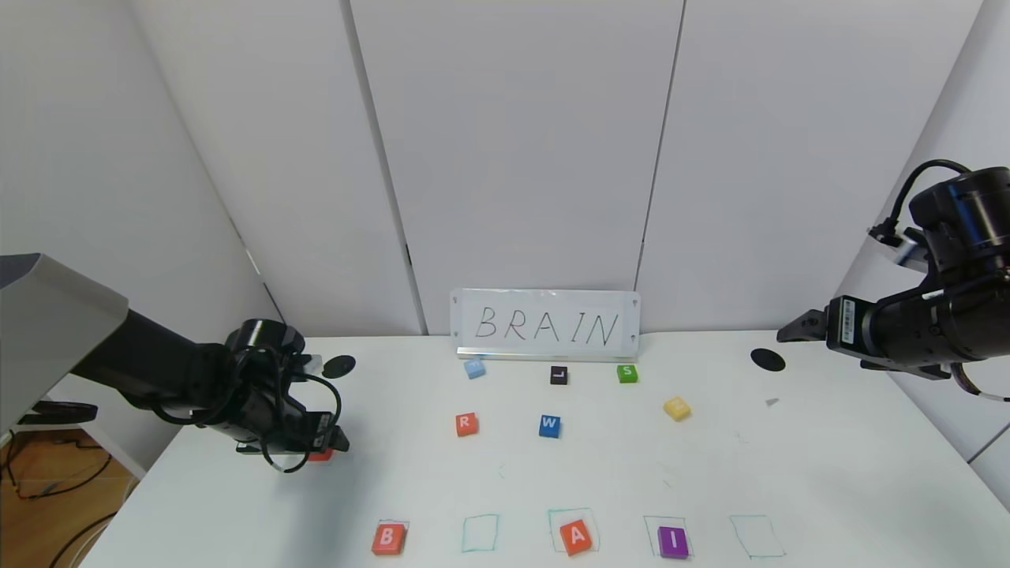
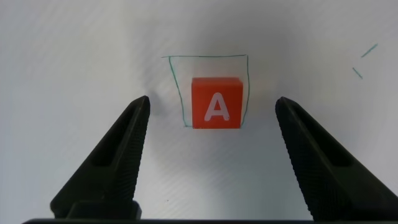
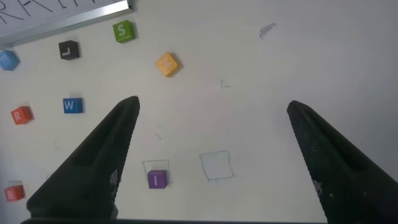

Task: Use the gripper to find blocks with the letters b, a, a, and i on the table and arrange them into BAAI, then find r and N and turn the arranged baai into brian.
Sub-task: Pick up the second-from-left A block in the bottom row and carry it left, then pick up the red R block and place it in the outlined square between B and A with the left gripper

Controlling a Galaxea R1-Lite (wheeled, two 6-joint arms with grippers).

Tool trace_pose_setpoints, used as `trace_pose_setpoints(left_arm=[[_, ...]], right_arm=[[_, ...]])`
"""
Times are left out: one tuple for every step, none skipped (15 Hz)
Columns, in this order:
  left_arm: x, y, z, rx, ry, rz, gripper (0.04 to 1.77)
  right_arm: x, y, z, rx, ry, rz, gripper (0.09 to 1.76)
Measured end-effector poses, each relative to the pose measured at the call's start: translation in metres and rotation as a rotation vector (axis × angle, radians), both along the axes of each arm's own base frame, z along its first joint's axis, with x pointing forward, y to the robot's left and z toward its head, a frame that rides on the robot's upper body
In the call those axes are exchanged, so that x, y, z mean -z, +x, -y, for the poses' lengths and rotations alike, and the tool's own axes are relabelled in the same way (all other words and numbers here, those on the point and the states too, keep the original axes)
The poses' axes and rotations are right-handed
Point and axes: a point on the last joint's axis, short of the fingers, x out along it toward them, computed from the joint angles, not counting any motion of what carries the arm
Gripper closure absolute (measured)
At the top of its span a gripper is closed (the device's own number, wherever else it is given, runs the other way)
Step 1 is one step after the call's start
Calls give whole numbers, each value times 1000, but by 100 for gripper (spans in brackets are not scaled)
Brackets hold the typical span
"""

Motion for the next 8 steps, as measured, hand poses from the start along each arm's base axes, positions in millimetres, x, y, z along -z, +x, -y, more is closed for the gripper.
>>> trace_pose_setpoints(left_arm=[[-5,-1,0,-2,-1,14,32],[-10,-1,1,-5,-2,27,30],[-16,-3,2,-5,-2,43,27],[-22,-4,2,-5,-2,55,25],[-28,-8,4,-4,-5,53,23],[-33,-12,8,-13,-15,37,22],[-40,-15,14,-28,-28,37,20],[-46,-17,21,-35,-36,40,19]], right_arm=[[0,0,0,0,0,0,14],[0,0,0,1,0,0,14],[0,0,0,1,0,0,14],[0,0,0,1,0,0,14],[0,0,0,0,0,0,14],[0,0,0,1,0,-1,14],[0,0,0,1,0,-1,14],[0,0,0,0,0,-1,14]])
